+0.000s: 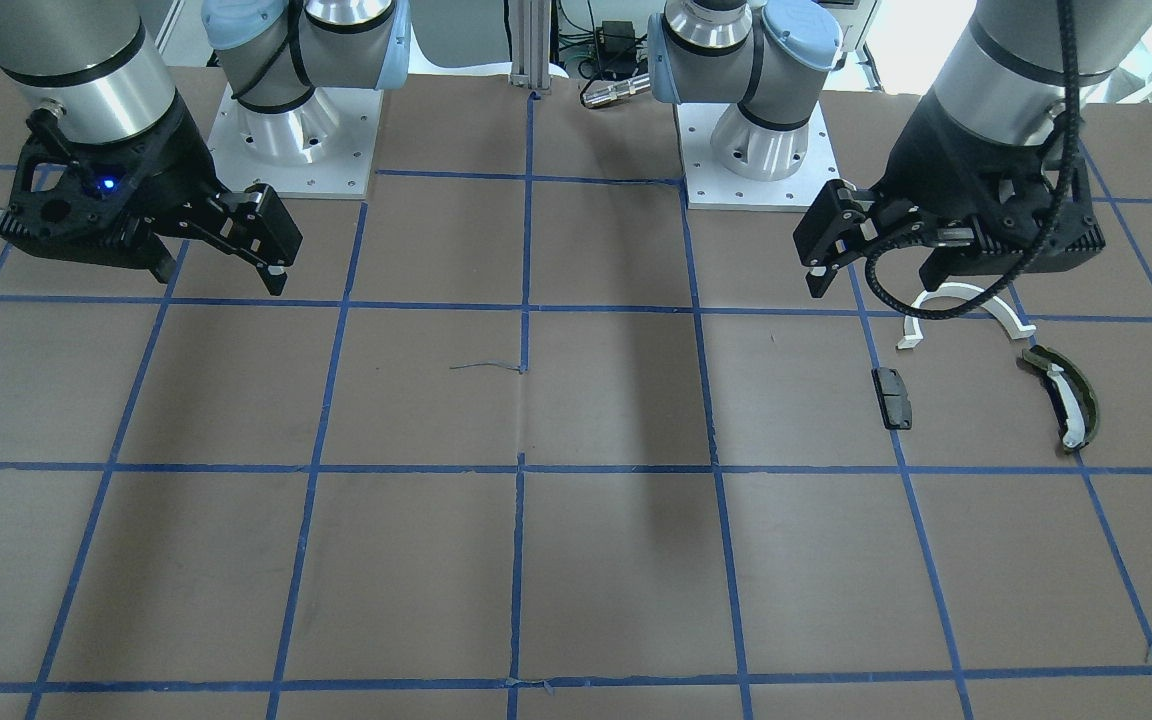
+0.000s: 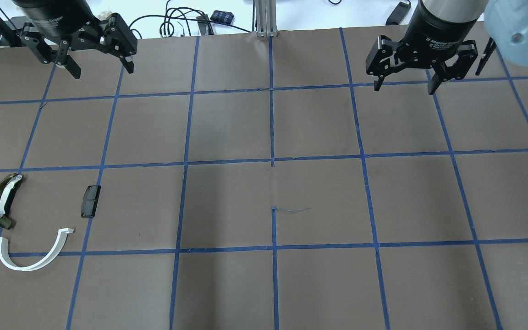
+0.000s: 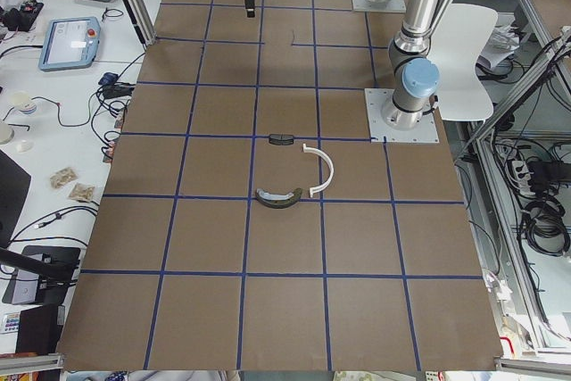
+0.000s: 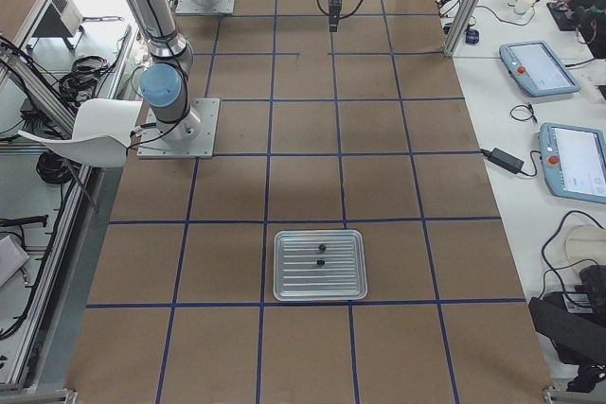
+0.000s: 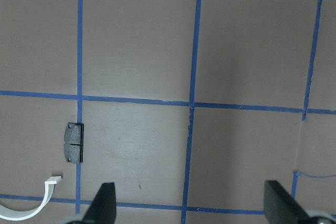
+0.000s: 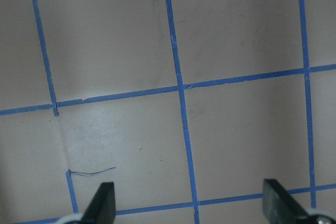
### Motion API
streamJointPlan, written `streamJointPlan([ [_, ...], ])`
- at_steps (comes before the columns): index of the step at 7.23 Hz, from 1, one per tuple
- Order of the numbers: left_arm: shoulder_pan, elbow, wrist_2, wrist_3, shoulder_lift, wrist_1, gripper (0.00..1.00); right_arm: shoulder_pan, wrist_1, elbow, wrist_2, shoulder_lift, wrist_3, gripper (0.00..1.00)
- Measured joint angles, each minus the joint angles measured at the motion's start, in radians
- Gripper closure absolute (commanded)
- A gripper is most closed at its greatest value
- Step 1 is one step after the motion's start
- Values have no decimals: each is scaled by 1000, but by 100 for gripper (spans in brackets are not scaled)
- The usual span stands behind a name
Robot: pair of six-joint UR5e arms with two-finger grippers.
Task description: Place bearing gear from tray to pile
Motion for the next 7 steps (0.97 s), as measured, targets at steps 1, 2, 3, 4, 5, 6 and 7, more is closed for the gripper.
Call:
streamJointPlan([
  [1,0,-11,1,11,4,-6,0,2,0,-1,-1,1,0,0],
  [2,0,-18,2,17,7,-8,0,2,1,-3,-2,2,-2,0],
  [3,-1,-21,1,19,11,-9,0,-1,2,-7,-6,3,-4,0],
  [4,-3,-23,0,20,12,-9,0,-5,2,-12,-9,3,-5,0],
  [5,-6,-25,0,20,14,-9,0,-7,4,-16,-12,3,-5,0],
  [6,-7,-26,-1,21,15,-8,0,-8,5,-17,-14,5,-4,0],
  [7,-8,-26,-1,21,16,-8,0,-8,2,-14,-18,10,3,0],
])
